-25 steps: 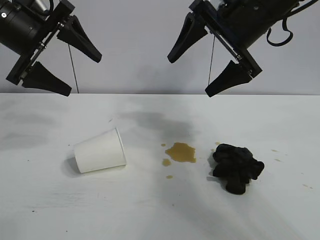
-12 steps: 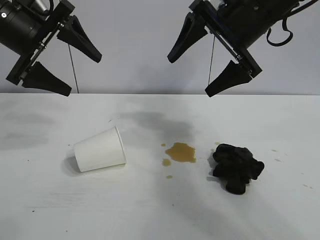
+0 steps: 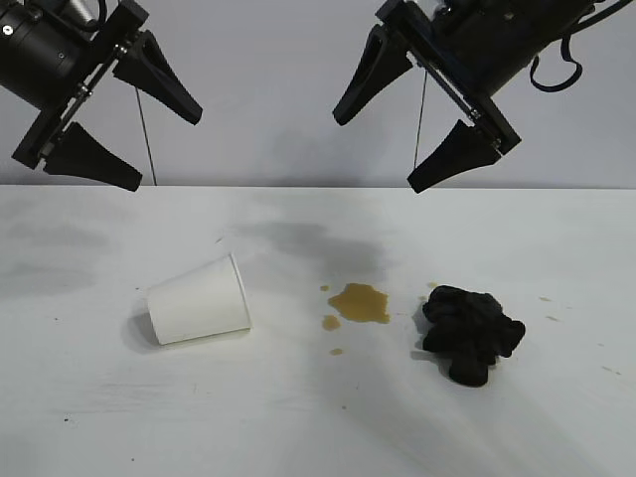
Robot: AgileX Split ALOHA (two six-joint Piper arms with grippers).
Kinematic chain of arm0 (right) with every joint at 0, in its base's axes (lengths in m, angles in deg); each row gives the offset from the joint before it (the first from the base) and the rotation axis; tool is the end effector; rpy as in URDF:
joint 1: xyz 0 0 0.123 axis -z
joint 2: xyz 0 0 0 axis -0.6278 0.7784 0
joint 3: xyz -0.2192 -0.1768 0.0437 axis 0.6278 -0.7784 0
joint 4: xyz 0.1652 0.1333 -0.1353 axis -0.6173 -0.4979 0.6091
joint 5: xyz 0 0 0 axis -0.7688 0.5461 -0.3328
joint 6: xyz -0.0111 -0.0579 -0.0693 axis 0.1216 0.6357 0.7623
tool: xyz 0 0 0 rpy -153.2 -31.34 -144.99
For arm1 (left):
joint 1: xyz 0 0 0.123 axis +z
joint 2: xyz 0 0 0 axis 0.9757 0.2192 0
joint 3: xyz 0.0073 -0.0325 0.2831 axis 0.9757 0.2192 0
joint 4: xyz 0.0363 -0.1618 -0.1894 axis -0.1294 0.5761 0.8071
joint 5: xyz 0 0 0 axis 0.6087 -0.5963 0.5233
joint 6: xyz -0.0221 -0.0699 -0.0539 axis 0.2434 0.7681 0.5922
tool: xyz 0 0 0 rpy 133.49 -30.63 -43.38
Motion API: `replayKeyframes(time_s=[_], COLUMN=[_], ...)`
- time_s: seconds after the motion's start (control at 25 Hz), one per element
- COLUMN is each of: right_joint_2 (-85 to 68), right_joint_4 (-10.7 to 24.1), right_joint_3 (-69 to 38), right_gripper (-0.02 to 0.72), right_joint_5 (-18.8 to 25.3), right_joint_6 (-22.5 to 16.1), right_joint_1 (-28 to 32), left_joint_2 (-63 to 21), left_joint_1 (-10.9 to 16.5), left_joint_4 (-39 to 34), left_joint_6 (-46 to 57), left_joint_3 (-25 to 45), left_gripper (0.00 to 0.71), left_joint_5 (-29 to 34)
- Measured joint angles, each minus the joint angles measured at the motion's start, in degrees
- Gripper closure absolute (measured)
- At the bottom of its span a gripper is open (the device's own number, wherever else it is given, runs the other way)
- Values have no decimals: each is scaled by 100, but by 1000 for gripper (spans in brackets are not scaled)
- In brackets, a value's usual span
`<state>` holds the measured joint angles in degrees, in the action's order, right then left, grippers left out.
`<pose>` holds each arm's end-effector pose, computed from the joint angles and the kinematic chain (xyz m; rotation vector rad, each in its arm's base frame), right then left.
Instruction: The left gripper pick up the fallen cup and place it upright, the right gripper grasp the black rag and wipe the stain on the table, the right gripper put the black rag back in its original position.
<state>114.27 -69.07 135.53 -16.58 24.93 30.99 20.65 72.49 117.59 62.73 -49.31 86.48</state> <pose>0.4042 0.1161 0.2451 -0.3061 2.7885 1.0576 0.3836 -0.0970 0.2293 0.0760 2.6657 -1.1533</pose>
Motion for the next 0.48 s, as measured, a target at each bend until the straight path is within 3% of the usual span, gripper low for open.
replayKeyframes(time_s=[0.48], right_joint_2=[0], right_joint_4=[0], right_joint_3=[0], right_gripper=[9], right_joint_5=[0], right_joint_6=[0], right_joint_1=[0], left_joint_2=[0], left_joint_1=[0], left_joint_4=[0], left_joint_6=[0], left_joint_3=[0], left_gripper=[81], left_joint_5=[-245])
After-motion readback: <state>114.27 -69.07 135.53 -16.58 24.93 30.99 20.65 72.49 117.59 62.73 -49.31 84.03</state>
